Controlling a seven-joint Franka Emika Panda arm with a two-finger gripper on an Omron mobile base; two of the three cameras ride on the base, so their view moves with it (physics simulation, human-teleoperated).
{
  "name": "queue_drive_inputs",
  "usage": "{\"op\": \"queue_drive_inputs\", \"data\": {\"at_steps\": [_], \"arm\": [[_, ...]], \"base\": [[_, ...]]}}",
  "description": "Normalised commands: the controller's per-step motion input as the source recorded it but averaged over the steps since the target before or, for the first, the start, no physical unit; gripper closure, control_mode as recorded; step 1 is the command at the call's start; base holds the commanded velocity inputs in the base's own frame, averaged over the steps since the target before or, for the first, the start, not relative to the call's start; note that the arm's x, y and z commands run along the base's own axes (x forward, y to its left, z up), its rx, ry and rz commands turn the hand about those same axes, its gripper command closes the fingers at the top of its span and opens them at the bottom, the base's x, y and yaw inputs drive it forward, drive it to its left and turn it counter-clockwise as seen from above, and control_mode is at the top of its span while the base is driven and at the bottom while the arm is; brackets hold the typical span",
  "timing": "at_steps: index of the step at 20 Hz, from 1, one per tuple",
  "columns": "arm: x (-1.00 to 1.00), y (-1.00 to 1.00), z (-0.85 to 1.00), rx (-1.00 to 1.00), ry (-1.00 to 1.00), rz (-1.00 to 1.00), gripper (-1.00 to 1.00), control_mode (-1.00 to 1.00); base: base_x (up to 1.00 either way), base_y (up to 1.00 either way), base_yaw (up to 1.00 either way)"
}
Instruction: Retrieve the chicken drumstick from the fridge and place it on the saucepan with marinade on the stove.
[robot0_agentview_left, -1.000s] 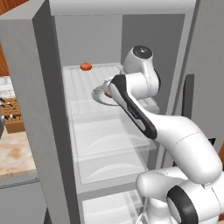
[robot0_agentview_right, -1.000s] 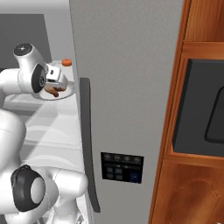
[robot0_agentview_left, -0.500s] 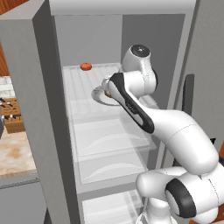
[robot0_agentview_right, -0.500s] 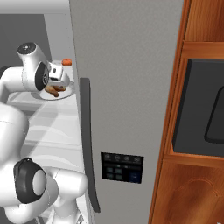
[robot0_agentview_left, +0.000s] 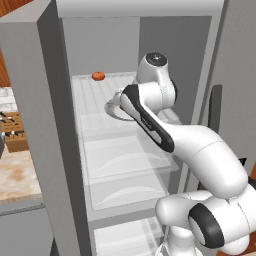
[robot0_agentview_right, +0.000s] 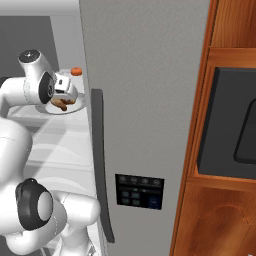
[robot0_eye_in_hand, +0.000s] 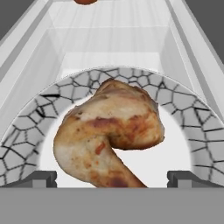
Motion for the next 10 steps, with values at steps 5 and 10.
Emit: {"op": "queue_drive_inputs", "data": {"at_steps": [5, 10], "arm": [[0.0, 0.0, -0.02, 0.0, 0.0, 0.0, -1.0, -1.0], [0.05, 0.0, -0.06, 0.0, 0.0, 0.0, -1.0, -1.0]], "base": [[0.0, 0.0, 0.0], [0.0, 0.0, 0.0]]}}
